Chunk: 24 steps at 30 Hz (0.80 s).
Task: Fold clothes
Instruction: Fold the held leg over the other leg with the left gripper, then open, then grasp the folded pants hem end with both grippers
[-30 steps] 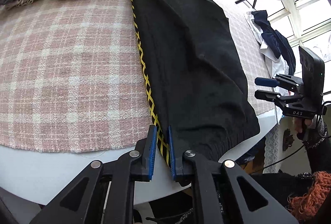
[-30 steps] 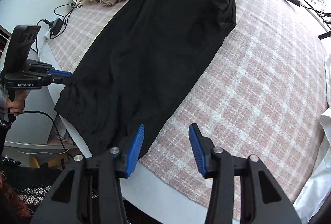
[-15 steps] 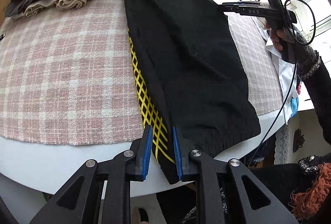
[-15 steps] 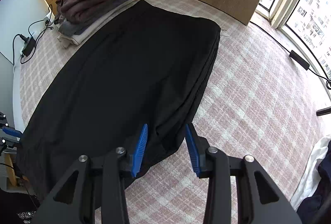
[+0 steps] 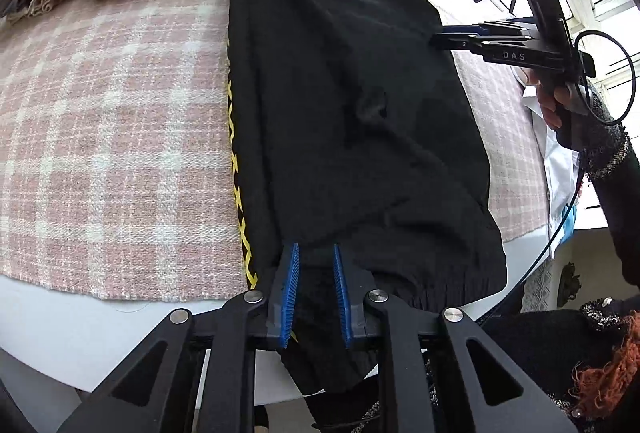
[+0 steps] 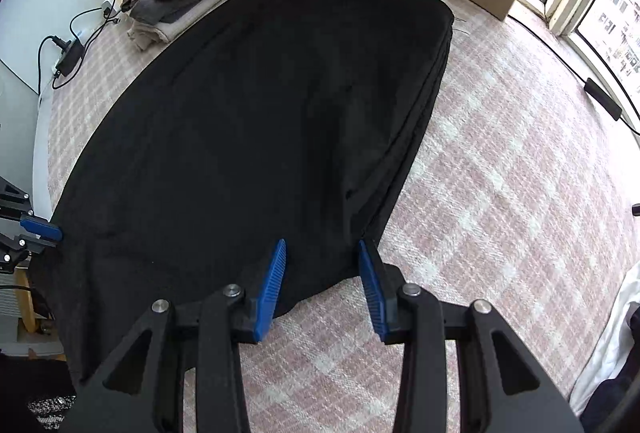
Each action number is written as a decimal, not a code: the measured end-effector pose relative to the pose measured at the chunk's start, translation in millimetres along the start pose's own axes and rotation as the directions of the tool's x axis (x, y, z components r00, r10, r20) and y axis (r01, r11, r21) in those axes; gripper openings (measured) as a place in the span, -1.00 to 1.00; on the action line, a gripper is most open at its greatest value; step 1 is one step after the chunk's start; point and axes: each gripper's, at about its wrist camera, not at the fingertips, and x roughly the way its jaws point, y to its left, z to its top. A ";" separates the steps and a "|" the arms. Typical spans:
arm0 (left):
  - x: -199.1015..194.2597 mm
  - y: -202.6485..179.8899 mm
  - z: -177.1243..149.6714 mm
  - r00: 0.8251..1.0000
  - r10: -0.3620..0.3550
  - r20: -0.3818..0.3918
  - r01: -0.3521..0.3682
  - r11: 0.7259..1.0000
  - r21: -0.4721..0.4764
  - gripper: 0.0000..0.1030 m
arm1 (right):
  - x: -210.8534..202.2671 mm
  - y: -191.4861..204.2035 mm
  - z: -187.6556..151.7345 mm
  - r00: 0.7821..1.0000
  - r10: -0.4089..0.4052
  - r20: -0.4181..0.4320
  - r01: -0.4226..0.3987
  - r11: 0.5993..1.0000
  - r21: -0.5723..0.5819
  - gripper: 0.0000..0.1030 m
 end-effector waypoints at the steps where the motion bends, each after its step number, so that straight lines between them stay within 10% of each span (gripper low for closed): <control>1: -8.4 2.6 5.1 1.000 0.006 0.015 -0.006 1.000 -0.001 -0.62 | -7.4 -7.9 -3.5 0.999 0.023 0.023 -0.024 0.999 0.039 -0.28; 5: -34.9 10.6 40.9 0.995 0.052 0.079 -0.054 0.998 0.016 -0.25 | -24.7 -19.5 -16.5 0.991 0.082 0.103 -0.099 0.980 0.173 -0.25; 13: -6.3 39.7 134.7 0.994 0.099 0.038 -0.101 0.993 0.058 -0.20 | -3.0 -14.0 -29.4 0.985 0.140 0.101 -0.167 0.925 0.341 -0.23; 24: -3.3 51.5 149.0 0.999 -0.029 -0.017 0.033 0.968 0.250 -0.17 | 5.4 9.6 -22.8 0.993 0.055 0.106 -0.088 0.934 0.347 -0.15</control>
